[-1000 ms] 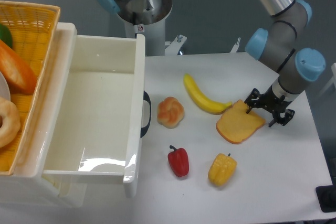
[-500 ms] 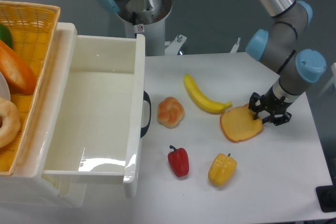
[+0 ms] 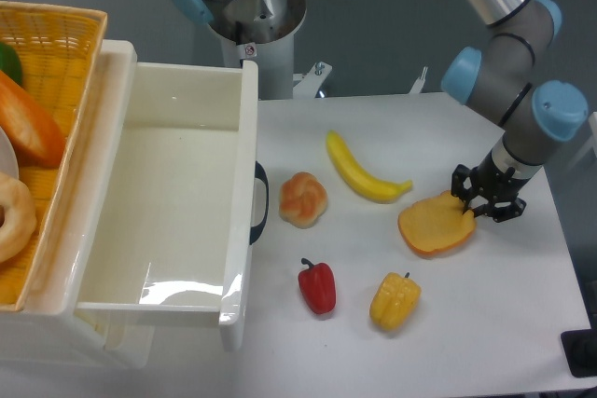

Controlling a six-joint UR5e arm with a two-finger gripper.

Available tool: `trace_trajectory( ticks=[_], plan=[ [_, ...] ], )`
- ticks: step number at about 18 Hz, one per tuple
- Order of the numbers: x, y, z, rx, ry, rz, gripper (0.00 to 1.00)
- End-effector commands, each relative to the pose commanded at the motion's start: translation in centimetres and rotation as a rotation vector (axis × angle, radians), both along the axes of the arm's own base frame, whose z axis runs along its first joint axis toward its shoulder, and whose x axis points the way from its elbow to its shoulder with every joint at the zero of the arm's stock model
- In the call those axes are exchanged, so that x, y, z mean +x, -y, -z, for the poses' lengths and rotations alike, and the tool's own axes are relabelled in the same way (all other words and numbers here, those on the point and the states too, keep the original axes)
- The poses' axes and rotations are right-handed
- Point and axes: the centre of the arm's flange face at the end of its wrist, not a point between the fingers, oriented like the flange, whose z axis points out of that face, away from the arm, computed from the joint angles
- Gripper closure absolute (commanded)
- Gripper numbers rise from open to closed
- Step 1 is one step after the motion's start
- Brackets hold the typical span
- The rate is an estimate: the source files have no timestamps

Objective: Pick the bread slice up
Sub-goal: 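Lift the gripped bread slice up off the table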

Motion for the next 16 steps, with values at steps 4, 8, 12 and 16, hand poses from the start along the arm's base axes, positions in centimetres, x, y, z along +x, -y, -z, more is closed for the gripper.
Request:
trace_trajectory(
  ticks=[4, 8, 12, 16],
  plan=[
    [-2.6, -0.4, -4.8, -0.017, -0.078, 0.036, 0.99],
    [-3.1, -0.8, -7.3, -0.099, -0.148, 0.134, 1.0],
    [-3.4, -1.9, -10.6, -0.151, -0.174, 0.151, 1.0],
    [-3.4, -1.6, -12.7, -0.173, -0.135, 0.152, 1.0]
  ],
)
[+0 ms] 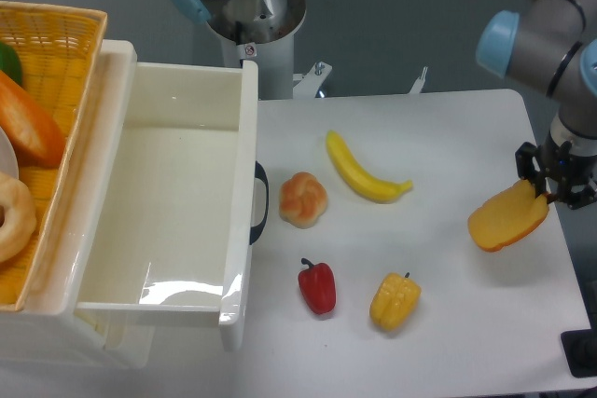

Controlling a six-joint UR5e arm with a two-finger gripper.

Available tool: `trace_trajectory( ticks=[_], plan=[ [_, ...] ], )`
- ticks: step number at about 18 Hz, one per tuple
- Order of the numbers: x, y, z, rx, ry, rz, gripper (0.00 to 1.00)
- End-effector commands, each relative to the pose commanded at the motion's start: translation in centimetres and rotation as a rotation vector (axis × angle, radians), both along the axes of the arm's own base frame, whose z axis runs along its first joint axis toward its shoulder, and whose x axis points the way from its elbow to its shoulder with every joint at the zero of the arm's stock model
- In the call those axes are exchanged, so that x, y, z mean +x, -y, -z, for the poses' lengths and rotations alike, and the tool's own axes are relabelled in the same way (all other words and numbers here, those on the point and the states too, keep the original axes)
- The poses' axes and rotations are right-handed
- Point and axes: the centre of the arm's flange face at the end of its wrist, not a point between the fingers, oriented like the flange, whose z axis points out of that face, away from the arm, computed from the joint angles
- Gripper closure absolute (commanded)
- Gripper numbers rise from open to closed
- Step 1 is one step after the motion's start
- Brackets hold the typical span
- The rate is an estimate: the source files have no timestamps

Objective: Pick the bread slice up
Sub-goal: 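Lift the gripped bread slice up off the table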

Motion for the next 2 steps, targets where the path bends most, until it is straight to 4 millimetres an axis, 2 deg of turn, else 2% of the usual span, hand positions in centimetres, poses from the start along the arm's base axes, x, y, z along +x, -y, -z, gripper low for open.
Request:
trace_trajectory(
  ticks=[2],
  plan=[
    [0.29, 0.35, -0.28, -0.005, 0.002, -0.003, 1.0]
  ],
)
